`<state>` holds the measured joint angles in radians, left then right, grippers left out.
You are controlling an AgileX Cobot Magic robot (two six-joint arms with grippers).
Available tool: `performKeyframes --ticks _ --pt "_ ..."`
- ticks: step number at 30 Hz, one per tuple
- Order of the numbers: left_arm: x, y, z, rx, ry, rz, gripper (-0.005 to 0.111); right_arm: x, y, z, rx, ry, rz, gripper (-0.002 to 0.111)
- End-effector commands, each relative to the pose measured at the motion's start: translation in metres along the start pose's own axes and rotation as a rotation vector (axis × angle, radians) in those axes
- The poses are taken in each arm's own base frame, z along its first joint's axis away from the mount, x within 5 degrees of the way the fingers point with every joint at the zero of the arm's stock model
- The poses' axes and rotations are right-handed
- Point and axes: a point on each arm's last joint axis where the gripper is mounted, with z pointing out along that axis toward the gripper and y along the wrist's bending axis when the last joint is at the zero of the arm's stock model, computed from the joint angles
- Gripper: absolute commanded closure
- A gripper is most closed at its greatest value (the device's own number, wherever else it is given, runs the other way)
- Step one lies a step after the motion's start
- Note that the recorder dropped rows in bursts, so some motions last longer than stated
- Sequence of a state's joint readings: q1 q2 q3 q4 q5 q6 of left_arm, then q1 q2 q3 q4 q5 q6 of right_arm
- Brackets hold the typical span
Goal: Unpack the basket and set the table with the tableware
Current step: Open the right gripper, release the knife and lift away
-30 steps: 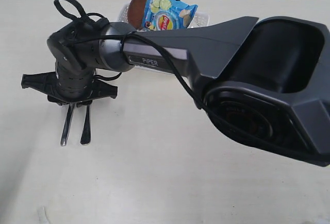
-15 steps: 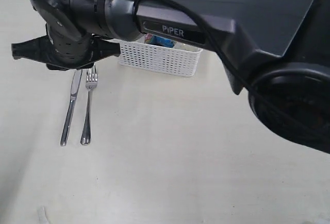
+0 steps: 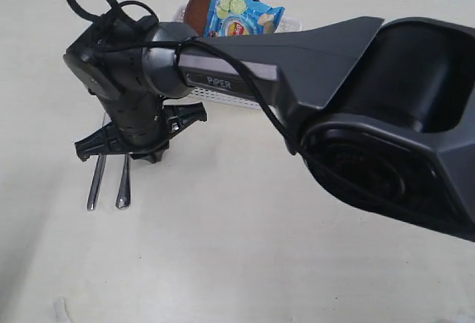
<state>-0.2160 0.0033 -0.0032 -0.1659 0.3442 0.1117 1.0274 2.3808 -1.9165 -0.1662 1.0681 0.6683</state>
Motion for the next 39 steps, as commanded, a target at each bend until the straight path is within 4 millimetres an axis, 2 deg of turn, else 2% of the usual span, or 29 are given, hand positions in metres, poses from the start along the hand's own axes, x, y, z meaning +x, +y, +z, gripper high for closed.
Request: performKeyframes --ticks 1,19,39 --pt "0.001 0.0 0.0 0.005 -0.001 0.003 0.107 0.005 0.011 -0.002 -0.03 -0.012 -0.033 0.109" --pt "0.001 0.0 0.0 0.005 -0.001 0.003 0.107 0.016 0.02 0.001 -0.112 0.1 -0.064 0.109" --pt "0.001 0.0 0.0 0.005 -0.001 0.003 0.107 0.015 0.02 -0.006 -0.129 0.091 -0.075 0.109"
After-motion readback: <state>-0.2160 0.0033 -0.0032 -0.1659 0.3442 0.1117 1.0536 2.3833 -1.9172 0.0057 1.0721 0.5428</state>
